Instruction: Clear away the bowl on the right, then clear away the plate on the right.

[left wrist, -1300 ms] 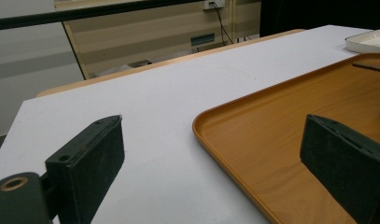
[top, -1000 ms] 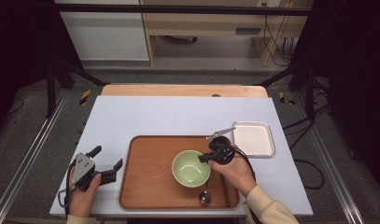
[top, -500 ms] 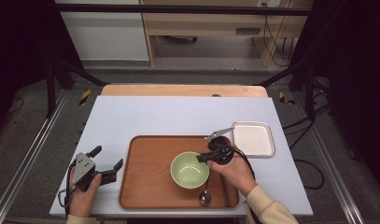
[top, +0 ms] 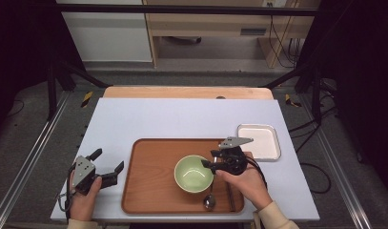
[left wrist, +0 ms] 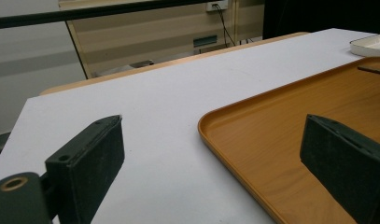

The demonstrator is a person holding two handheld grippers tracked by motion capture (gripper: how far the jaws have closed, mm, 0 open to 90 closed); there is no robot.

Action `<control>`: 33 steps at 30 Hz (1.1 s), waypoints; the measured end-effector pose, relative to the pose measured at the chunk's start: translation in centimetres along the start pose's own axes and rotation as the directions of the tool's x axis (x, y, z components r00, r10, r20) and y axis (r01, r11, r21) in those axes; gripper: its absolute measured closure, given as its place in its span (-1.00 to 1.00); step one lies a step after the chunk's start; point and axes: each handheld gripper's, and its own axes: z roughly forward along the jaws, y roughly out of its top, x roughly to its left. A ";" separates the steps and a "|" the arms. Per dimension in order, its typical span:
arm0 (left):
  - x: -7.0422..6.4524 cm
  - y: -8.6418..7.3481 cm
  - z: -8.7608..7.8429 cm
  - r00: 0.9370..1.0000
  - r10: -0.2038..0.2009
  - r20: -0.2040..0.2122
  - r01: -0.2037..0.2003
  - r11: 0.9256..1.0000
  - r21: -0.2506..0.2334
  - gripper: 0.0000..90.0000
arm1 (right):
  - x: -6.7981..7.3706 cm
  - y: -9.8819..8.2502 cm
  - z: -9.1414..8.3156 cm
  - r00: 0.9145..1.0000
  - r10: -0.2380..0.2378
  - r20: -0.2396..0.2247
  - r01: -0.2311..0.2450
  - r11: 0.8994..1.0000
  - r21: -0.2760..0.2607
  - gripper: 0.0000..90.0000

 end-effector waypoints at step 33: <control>0.1 0.2 -0.6 1.000 -0.009 -0.028 0.008 0.999 -0.037 -0.92 | -7.0 -3.7 -5.3 0.933 0.070 0.354 0.020 0.970 -0.243 -0.58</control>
